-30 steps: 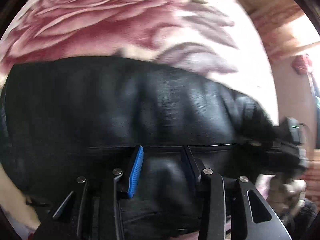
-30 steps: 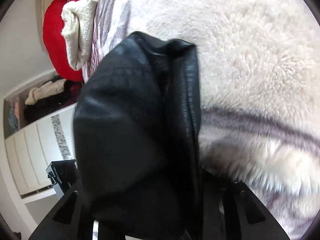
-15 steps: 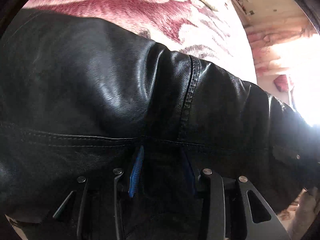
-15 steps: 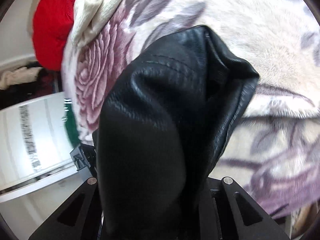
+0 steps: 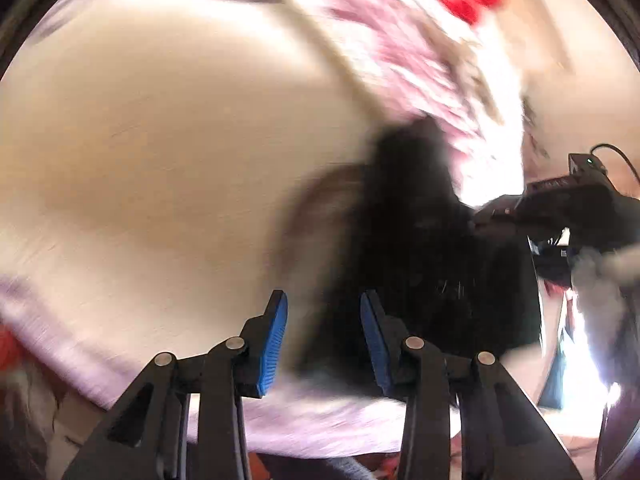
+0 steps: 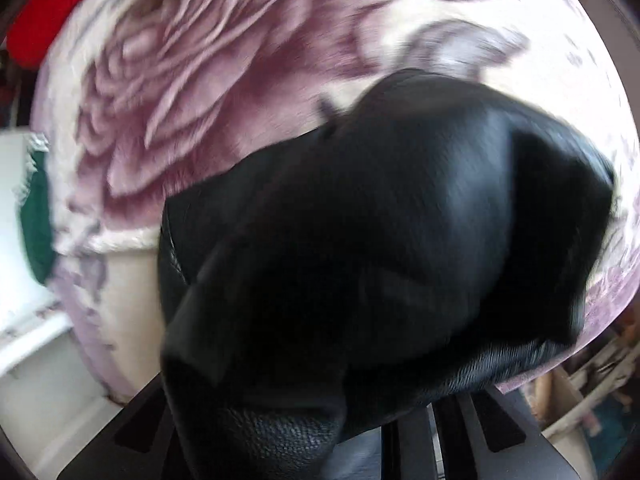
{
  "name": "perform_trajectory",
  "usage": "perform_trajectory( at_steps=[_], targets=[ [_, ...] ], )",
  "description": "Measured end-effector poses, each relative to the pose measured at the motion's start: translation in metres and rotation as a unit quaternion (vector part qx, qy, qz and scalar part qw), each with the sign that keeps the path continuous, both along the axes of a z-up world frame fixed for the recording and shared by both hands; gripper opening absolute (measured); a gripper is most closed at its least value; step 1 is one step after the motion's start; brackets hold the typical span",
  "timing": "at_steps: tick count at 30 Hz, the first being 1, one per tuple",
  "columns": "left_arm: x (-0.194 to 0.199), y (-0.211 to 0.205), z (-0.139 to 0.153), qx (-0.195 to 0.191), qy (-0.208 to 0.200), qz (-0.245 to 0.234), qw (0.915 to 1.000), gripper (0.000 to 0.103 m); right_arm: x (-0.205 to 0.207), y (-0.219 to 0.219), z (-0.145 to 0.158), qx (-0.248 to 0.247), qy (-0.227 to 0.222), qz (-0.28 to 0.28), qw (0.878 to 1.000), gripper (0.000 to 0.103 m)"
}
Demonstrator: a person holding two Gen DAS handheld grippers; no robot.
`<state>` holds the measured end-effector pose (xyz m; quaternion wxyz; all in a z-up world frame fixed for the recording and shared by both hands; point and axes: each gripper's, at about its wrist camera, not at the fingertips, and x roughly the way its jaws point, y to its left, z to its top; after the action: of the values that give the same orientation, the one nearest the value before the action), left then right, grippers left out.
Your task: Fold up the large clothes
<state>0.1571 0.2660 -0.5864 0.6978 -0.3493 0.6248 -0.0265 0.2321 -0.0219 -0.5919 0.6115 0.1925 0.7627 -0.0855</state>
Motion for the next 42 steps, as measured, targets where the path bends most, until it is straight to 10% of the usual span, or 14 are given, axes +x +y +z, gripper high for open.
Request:
perform_trajectory(
  at_steps=[4,6,11,13,15,21,24,26,31,35,37,42],
  targets=[
    [-0.049,0.039,-0.017,-0.014,0.034,0.060,0.9975,0.035,0.014,0.066,-0.043,-0.067,0.034,0.090,0.993,0.030],
    [-0.062,0.043,-0.012,-0.020,0.029,0.073,0.9967,0.035,0.015,0.081,-0.042,-0.069,0.046,0.116,0.990,0.060],
    [-0.062,0.026,0.012,-0.047,-0.001,0.067,0.9966,0.037,0.003,0.077,0.001,0.218,0.079,0.134,0.963,0.076],
    [-0.044,0.008,0.024,-0.055,-0.021,0.050,0.9970,0.054,-0.002,0.053,0.034,0.251,0.060,0.126,0.958,0.076],
    [-0.024,-0.009,0.035,-0.059,-0.048,0.038,0.9964,0.072,0.003,0.016,0.069,0.238,0.006,0.132,0.962,0.076],
    [0.049,-0.063,0.005,-0.034,-0.053,-0.002,0.9980,0.073,0.044,-0.052,0.085,0.124,-0.084,0.245,0.958,0.077],
    [0.065,-0.086,-0.006,0.007,-0.054,-0.007,0.9985,0.066,0.065,-0.049,0.059,0.119,-0.085,0.323,0.935,0.077],
    [0.062,-0.093,-0.007,0.010,-0.060,0.004,0.9982,0.033,0.068,-0.035,0.044,0.131,-0.096,0.393,0.905,0.077],
    [0.021,-0.101,0.006,0.021,-0.074,0.036,0.9964,0.018,0.065,0.027,0.008,0.146,-0.127,0.574,0.796,0.062],
    [-0.014,-0.095,-0.002,0.016,-0.052,0.079,0.9954,0.017,0.084,0.041,0.000,0.207,-0.107,0.531,0.815,0.015],
    [-0.028,-0.084,-0.019,0.010,-0.035,0.110,0.9933,0.017,0.092,0.051,-0.009,0.245,-0.085,0.490,0.832,0.013],
    [-0.024,-0.065,-0.057,-0.029,-0.014,0.149,0.9883,0.018,0.093,0.086,-0.067,0.167,-0.044,0.473,0.864,0.013]
  ],
)
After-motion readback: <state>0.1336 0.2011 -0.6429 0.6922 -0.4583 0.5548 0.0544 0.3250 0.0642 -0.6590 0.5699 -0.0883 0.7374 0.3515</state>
